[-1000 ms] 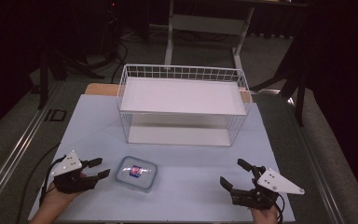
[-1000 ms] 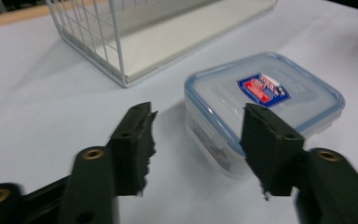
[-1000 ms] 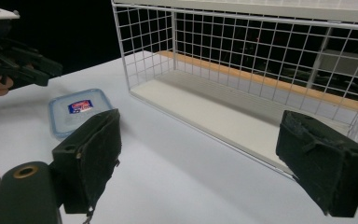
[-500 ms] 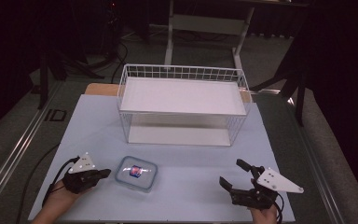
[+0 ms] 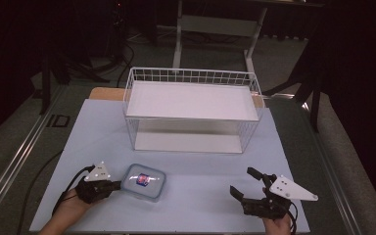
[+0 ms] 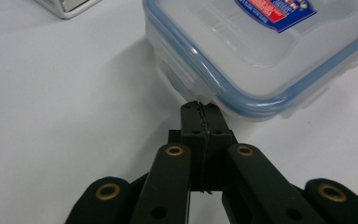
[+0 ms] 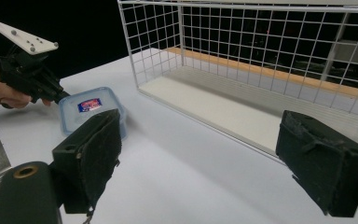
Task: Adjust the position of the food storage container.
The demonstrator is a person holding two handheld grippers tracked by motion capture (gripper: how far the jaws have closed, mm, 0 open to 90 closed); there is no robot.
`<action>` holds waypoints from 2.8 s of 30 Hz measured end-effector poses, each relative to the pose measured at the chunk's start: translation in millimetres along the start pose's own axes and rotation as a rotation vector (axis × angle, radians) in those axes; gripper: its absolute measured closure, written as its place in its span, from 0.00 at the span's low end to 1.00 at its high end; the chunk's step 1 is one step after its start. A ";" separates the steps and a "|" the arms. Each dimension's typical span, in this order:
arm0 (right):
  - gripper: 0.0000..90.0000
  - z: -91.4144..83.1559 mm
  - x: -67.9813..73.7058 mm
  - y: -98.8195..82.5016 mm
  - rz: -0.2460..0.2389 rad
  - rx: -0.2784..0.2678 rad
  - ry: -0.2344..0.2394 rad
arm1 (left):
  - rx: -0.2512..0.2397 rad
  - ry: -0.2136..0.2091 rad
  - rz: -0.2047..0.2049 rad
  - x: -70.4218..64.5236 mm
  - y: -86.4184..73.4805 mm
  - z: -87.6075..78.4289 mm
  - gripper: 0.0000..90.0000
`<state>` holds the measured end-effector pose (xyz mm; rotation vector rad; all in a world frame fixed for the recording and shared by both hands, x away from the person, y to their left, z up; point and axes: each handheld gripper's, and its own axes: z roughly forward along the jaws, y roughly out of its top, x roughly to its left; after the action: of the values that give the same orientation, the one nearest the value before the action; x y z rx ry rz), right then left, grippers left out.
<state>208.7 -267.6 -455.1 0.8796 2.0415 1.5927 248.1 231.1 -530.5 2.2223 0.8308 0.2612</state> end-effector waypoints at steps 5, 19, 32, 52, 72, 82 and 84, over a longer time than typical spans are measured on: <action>0.16 0.1 0.4 0.2 0.000 0.006 0.006 | 0.005 -0.018 0.002 -5.5 7.3 5.6 1.00; 0.16 -1.1 0.9 1.5 -0.007 0.000 0.008 | 0.001 -0.104 0.045 -30.1 21.6 20.5 1.00; 0.16 -1.3 0.1 1.6 -0.002 -0.003 0.008 | 0.036 -0.049 0.022 -23.8 24.5 15.0 1.00; 0.16 -2.7 -0.5 2.0 0.006 -0.003 0.015 | 0.046 -0.092 -0.004 -29.0 44.9 39.8 1.00; 0.16 -2.3 -0.3 2.1 -0.016 -0.001 0.023 | 0.051 -0.153 0.015 -48.2 82.2 75.8 1.00; 0.16 -1.7 -0.6 1.0 -0.015 0.006 0.026 | 0.044 -0.170 0.009 -48.4 95.8 91.0 1.00; 0.16 -1.5 -1.0 0.8 -0.014 0.007 0.027 | 0.041 -0.173 0.003 -50.5 97.0 93.8 1.00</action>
<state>208.6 -269.2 -454.0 0.8494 2.0684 1.5991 295.1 95.1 -525.5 2.2475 0.7447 0.0531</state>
